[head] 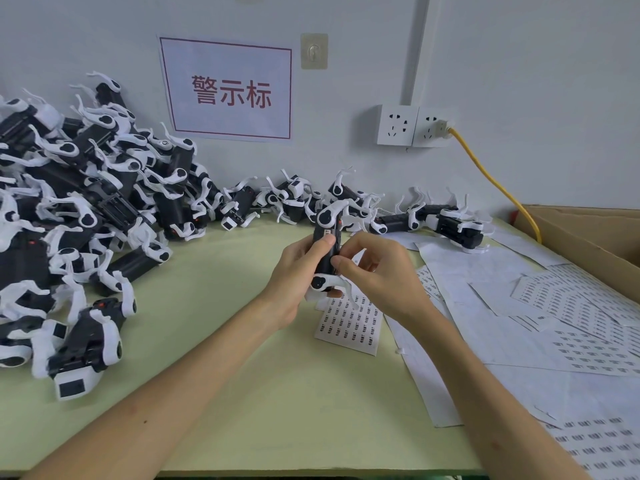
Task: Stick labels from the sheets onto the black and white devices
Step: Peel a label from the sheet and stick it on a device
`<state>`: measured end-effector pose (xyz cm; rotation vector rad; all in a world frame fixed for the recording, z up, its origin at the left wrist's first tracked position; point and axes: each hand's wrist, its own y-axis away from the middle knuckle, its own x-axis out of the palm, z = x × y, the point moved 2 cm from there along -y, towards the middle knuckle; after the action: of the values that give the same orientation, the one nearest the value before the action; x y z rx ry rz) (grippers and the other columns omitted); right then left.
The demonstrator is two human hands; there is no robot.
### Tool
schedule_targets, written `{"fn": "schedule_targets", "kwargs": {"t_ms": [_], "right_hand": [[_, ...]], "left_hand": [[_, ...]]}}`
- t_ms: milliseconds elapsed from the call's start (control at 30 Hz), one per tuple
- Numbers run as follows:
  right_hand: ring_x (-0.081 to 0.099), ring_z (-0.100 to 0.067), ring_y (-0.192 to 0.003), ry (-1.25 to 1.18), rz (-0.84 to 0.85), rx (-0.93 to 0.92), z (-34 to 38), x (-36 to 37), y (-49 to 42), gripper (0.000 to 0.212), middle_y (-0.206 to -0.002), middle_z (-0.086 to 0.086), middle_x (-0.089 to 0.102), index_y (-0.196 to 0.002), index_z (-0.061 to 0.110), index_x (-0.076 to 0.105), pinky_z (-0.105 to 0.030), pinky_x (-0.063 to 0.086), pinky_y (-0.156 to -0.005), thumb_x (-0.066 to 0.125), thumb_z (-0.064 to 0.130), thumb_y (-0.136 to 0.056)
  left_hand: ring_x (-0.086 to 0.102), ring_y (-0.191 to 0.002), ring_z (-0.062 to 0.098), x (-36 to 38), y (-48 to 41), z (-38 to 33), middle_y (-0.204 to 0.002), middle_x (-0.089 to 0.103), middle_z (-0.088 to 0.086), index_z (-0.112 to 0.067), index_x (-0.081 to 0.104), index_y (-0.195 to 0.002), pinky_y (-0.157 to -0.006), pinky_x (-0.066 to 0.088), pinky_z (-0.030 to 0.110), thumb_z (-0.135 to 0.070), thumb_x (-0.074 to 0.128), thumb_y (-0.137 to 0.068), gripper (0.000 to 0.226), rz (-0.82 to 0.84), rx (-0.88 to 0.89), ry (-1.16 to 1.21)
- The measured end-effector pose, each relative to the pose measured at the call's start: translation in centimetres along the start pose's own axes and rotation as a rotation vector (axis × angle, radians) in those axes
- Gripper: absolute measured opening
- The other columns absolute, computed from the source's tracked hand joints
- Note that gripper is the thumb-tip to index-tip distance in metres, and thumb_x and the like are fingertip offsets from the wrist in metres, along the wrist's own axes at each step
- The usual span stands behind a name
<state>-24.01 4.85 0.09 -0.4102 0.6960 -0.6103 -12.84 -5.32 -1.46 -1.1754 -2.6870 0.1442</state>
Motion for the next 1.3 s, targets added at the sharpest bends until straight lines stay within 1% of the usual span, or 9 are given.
{"fn": "schedule_targets", "kwargs": {"t_ms": [167, 333, 533, 700, 867, 1000, 1067, 1133, 1300], "right_hand": [[0.049, -0.006, -0.053, -0.023, -0.001, 0.009, -0.12, -0.04, -0.03, 0.010, -0.078, 0.017, 0.069, -0.083, 0.024, 0.068, -0.022, 0.041, -0.056, 0.073, 0.024, -0.091], [0.049, -0.005, -0.051, -0.036, 0.020, 0.007, 0.05, 0.20, -0.03, 0.008, -0.080, 0.016, 0.070, -0.085, 0.020, 0.069, -0.019, 0.041, -0.055, 0.074, 0.023, -0.090], [0.051, -0.007, -0.051, -0.028, 0.030, -0.001, 0.08, 0.23, 0.08, 0.011, -0.077, 0.015, 0.069, -0.082, 0.021, 0.068, -0.019, 0.042, -0.053, 0.075, 0.023, -0.090], [0.048, -0.005, -0.050, -0.022, 0.023, -0.003, 0.05, 0.22, 0.02, 0.012, -0.078, 0.013, 0.069, -0.082, 0.021, 0.068, -0.015, 0.039, -0.053, 0.075, 0.024, -0.090], [0.047, -0.006, -0.050, -0.035, 0.018, 0.004, -0.09, 0.11, -0.01, 0.012, -0.075, 0.018, 0.066, -0.082, 0.022, 0.067, -0.015, 0.037, -0.053, 0.074, 0.025, -0.092], [0.047, -0.006, -0.049, -0.034, 0.020, 0.016, -0.19, 0.11, -0.04, 0.012, -0.075, 0.020, 0.065, -0.082, 0.022, 0.066, -0.016, 0.037, -0.053, 0.073, 0.024, -0.092], [0.049, -0.005, -0.053, -0.016, 0.021, 0.015, -0.16, 0.15, -0.03, 0.012, -0.077, 0.019, 0.066, -0.082, 0.022, 0.067, -0.016, 0.038, -0.055, 0.073, 0.025, -0.092], [0.053, -0.004, -0.057, 0.015, 0.023, 0.011, -0.06, 0.24, -0.03, 0.012, -0.079, 0.018, 0.068, -0.081, 0.024, 0.067, -0.016, 0.040, -0.058, 0.073, 0.026, -0.091], [0.052, -0.004, -0.055, 0.025, 0.043, 0.015, 0.05, 0.49, 0.15, 0.014, -0.075, 0.018, 0.067, -0.079, 0.026, 0.066, -0.014, 0.040, -0.055, 0.072, 0.026, -0.091]], "left_hand": [[0.072, -0.078, 0.019, -0.02, -0.05, 0.12, -0.087, 0.074, 0.003, -0.025, 0.077, -0.093, -0.066, 0.064, 0.040, -0.033, 0.064, -0.095, 0.015, 0.017, 0.024, -0.018], [0.071, -0.074, 0.024, -0.08, -0.06, -0.19, -0.086, 0.072, 0.010, -0.009, 0.072, -0.103, -0.070, 0.064, 0.048, -0.054, 0.060, -0.086, 0.050, -0.026, 0.000, -0.014], [0.069, -0.067, 0.022, -0.03, -0.07, -0.08, -0.084, 0.073, 0.010, -0.011, 0.074, -0.105, -0.058, 0.059, 0.036, -0.041, 0.052, -0.103, 0.037, -0.065, -0.067, -0.016], [0.068, -0.069, 0.025, 0.25, -0.01, -0.17, -0.085, 0.072, 0.011, -0.011, 0.073, -0.108, -0.062, 0.062, 0.043, -0.039, 0.047, -0.103, 0.038, -0.056, -0.116, 0.026], [0.068, -0.073, 0.026, 0.14, -0.10, -0.10, -0.087, 0.073, 0.012, -0.016, 0.076, -0.096, -0.060, 0.062, 0.045, -0.031, 0.046, -0.104, 0.035, -0.052, -0.100, 0.014], [0.064, -0.076, 0.026, -0.18, -0.18, 0.03, -0.092, 0.068, 0.018, -0.001, 0.070, -0.109, -0.059, 0.060, 0.040, -0.036, 0.051, -0.085, 0.046, 0.013, -0.105, 0.038], [0.063, -0.077, 0.024, -0.17, -0.12, 0.15, -0.093, 0.067, 0.017, -0.003, 0.071, -0.111, -0.062, 0.060, 0.040, -0.039, 0.053, -0.080, 0.050, 0.042, -0.132, 0.077], [0.064, -0.078, 0.026, -0.10, -0.05, 0.24, -0.093, 0.069, 0.014, -0.009, 0.073, -0.112, -0.064, 0.060, 0.041, -0.045, 0.055, -0.090, 0.045, 0.039, -0.146, 0.059], [0.058, -0.072, 0.031, 0.03, -0.10, 0.13, -0.083, 0.062, 0.019, -0.008, 0.072, -0.107, -0.048, 0.054, 0.031, -0.047, 0.049, -0.103, 0.046, -0.032, -0.158, -0.010]]}}
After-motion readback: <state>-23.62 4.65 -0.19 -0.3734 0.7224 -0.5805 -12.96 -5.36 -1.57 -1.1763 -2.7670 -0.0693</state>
